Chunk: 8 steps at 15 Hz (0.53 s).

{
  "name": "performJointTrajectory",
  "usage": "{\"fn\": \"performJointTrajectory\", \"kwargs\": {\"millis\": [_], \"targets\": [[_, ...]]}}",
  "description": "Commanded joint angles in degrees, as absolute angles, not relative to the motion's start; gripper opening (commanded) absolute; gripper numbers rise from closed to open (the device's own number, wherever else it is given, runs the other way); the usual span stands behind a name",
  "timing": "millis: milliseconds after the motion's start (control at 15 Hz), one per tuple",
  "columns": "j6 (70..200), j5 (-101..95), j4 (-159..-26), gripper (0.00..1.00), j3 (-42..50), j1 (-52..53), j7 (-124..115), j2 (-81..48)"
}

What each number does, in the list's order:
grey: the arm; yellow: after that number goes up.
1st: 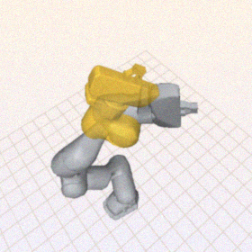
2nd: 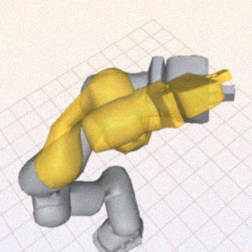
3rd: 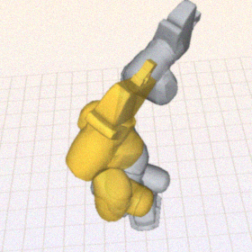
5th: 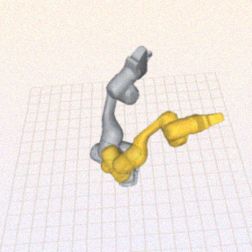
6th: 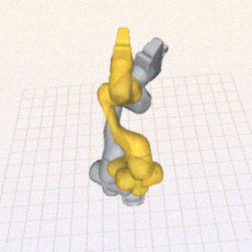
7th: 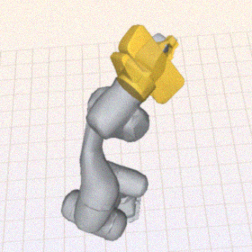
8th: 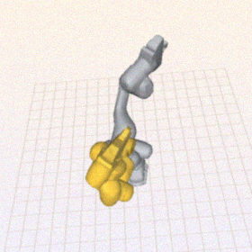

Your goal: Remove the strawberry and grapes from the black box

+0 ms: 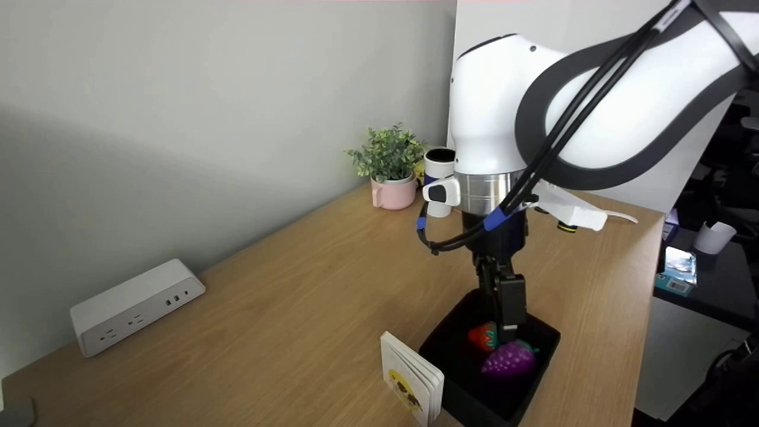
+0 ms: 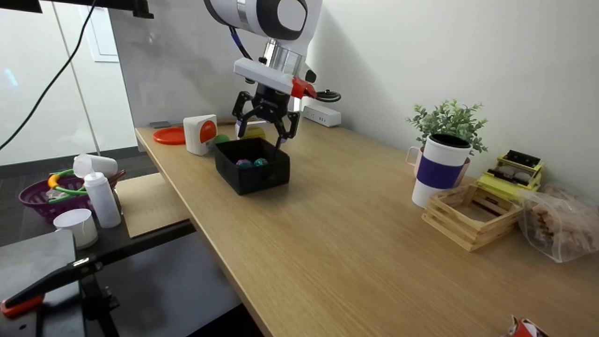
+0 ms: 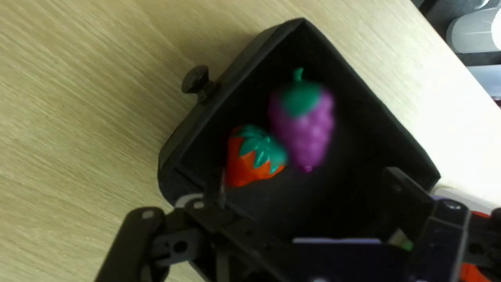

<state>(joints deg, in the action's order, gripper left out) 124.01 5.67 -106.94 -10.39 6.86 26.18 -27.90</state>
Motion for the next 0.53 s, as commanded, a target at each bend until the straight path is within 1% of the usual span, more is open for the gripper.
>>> {"fn": "performJointTrajectory", "kwargs": {"millis": [0,467], "targets": [[126.5,5.9,-104.7,1.00,-11.5,6.5,24.7,-30.8],[125.6,3.7,-102.1,1.00,-10.8,8.4,18.4,-33.9]]}}
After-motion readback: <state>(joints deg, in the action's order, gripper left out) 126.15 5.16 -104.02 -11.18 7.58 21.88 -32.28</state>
